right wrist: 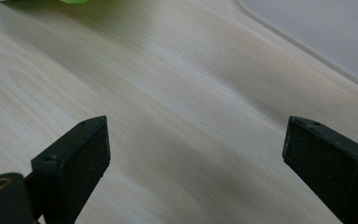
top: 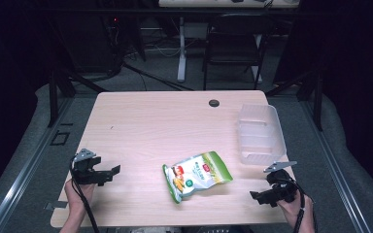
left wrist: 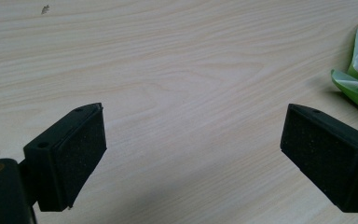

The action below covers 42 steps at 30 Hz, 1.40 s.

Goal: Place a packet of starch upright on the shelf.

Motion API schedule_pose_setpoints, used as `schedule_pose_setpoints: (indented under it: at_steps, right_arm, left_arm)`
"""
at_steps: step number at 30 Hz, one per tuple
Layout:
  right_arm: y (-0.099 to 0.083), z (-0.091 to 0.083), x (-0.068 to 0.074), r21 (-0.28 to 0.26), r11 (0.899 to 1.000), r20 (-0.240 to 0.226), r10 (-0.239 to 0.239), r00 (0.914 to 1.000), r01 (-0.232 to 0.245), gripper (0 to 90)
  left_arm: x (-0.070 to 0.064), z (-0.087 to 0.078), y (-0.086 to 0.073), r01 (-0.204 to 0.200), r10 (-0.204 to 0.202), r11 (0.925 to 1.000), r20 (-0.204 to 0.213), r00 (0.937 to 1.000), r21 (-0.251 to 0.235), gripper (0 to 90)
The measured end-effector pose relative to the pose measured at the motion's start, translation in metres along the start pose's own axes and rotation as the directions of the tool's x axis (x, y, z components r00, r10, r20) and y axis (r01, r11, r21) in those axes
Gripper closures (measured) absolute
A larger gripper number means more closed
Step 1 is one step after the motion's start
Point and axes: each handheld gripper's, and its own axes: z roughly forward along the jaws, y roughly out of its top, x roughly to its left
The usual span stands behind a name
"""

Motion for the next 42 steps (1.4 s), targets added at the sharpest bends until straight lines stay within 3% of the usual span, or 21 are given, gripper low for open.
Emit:
schedule_pose_setpoints:
  at_steps: [7, 12, 16, 26, 29, 34, 42]
  right_arm:
    - [0.000, -0.001, 0.003, -0.003, 1.000, -0.010, -0.006, 0.9999, 0.005, 7.7]
    - [0.000, -0.005, 0.006, -0.055, 0.998, -0.028, -0.034, 0.9990, 0.032, 1.4]
    - [0.000, -0.007, 0.006, -0.090, 0.996, -0.087, 0.006, 0.9962, -0.013, 0.0]
    - [0.000, -0.007, 0.009, -0.115, 0.993, -0.094, 0.030, 0.9951, -0.041, 0.0]
    - [0.004, -0.005, 0.011, -0.134, 0.989, -0.133, 0.041, 0.9903, -0.059, 2.4]
    - [0.008, 0.001, 0.016, -0.103, 0.993, -0.171, 0.039, 0.9845, -0.057, 3.0]
    - [0.012, 0.005, 0.023, -0.079, 0.996, -0.194, 0.021, 0.9808, -0.037, 0.0]
  left_arm:
    - [-0.001, 0.000, 0.000, 0.006, -0.006, 0.9999, 0.009, 0.9999, 0.010, 7.0]
    - [-0.002, 0.001, 0.000, 0.000, 0.000, 1.0000, 0.010, 0.9999, 0.002, 7.1]
    - [-0.002, 0.000, 0.001, -0.003, 0.003, 1.0000, 0.005, 1.0000, -0.004, 7.2]
    - [-0.003, 0.000, 0.002, -0.010, 0.010, 0.9999, 0.007, 0.9999, -0.005, 7.4]
    - [-0.002, 0.000, 0.002, -0.009, 0.009, 0.9999, 0.006, 0.9999, -0.011, 7.4]
    - [-0.002, -0.001, 0.002, -0.012, 0.012, 0.9999, 0.009, 0.9999, -0.009, 7.5]
    - [-0.002, 0.000, 0.003, -0.015, 0.015, 0.9999, 0.013, 0.9998, -0.006, 7.5]
